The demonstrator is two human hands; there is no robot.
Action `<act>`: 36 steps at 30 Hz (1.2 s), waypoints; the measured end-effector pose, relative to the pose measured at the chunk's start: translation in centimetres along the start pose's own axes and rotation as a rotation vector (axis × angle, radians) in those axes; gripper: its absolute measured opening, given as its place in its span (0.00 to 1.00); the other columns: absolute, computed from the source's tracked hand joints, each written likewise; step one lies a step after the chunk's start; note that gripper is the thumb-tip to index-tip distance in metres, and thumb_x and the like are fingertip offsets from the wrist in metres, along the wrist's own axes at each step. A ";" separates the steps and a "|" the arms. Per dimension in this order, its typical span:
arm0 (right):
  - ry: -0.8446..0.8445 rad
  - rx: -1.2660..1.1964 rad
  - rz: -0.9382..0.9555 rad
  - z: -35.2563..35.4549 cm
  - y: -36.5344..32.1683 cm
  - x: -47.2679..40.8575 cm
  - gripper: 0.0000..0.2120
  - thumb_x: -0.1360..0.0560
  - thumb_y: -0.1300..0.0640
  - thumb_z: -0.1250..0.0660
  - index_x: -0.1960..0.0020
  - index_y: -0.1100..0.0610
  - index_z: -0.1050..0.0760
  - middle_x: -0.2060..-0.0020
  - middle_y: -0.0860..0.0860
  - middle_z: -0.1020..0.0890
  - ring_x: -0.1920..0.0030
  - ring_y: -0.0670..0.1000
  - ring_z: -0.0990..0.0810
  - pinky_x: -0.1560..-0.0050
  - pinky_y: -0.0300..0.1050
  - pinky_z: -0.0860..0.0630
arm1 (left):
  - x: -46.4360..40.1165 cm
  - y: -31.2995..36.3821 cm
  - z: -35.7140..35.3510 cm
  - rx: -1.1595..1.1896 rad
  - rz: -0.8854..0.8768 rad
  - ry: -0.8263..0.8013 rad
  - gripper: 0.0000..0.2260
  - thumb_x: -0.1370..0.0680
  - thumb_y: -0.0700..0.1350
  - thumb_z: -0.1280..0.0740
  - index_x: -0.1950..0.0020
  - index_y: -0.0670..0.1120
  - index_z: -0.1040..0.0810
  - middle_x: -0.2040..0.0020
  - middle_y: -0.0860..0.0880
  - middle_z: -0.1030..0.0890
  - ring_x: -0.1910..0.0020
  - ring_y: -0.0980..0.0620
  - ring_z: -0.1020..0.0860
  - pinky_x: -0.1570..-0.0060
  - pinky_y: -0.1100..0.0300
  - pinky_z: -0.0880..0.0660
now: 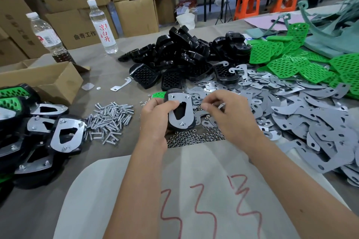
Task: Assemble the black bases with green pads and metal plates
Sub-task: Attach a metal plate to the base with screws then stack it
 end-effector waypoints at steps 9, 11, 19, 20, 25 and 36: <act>0.134 -0.034 0.249 0.7 -1.9 0.1 0.04 0.25 0.66 0.26 0.55 0.59 0.18 0.58 0.47 0.19 0.57 0.47 0.22 0.54 0.40 0.24 | 0.8 -0.4 -2.1 -0.134 -0.024 -0.165 0.06 0.24 0.38 0.27 0.52 0.47 0.21 0.59 0.48 0.14 0.62 0.50 0.18 0.59 0.56 0.23; 0.127 -0.036 0.260 0.6 -1.8 0.1 0.04 0.25 0.66 0.26 0.55 0.59 0.19 0.58 0.48 0.20 0.57 0.49 0.22 0.55 0.47 0.22 | 0.8 -0.5 -2.2 -0.132 -0.024 -0.156 0.06 0.24 0.38 0.28 0.53 0.47 0.21 0.59 0.48 0.15 0.61 0.49 0.19 0.59 0.55 0.25; 0.101 0.032 0.310 0.7 -2.4 0.2 0.03 0.24 0.65 0.26 0.55 0.58 0.17 0.58 0.50 0.20 0.57 0.48 0.22 0.56 0.41 0.25 | 1.3 -0.2 -2.7 -0.146 -0.095 -0.140 0.08 0.25 0.39 0.25 0.53 0.45 0.23 0.60 0.46 0.16 0.62 0.48 0.19 0.58 0.51 0.21; 0.084 0.027 0.313 0.7 -2.5 0.2 0.03 0.24 0.65 0.26 0.54 0.58 0.17 0.58 0.50 0.20 0.56 0.47 0.22 0.56 0.40 0.25 | 1.3 -0.1 -2.7 -0.148 -0.099 -0.139 0.08 0.25 0.39 0.25 0.53 0.46 0.24 0.61 0.47 0.16 0.63 0.48 0.19 0.60 0.53 0.22; 0.032 -0.085 0.260 0.6 -2.0 0.1 0.03 0.24 0.64 0.25 0.54 0.57 0.16 0.58 0.48 0.20 0.55 0.50 0.21 0.57 0.51 0.21 | 1.4 0.0 -2.8 -0.123 -0.102 -0.154 0.09 0.25 0.37 0.26 0.51 0.42 0.25 0.63 0.48 0.17 0.66 0.50 0.19 0.67 0.58 0.23; 0.045 -0.368 0.089 0.3 -0.8 0.0 0.06 0.24 0.63 0.24 0.52 0.53 0.13 0.56 0.50 0.21 0.58 0.50 0.21 0.70 0.44 0.20 | 1.8 0.0 -3.6 -0.057 -0.082 -0.203 0.16 0.33 0.45 0.26 0.50 0.42 0.25 0.61 0.46 0.17 0.63 0.47 0.19 0.63 0.53 0.23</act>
Point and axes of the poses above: each hand's wrist, its own x-axis away from the middle knuckle, its own z-axis out of the back of the hand, y = z × x, the point moved 8 cm from there along -x, towards the middle knuckle
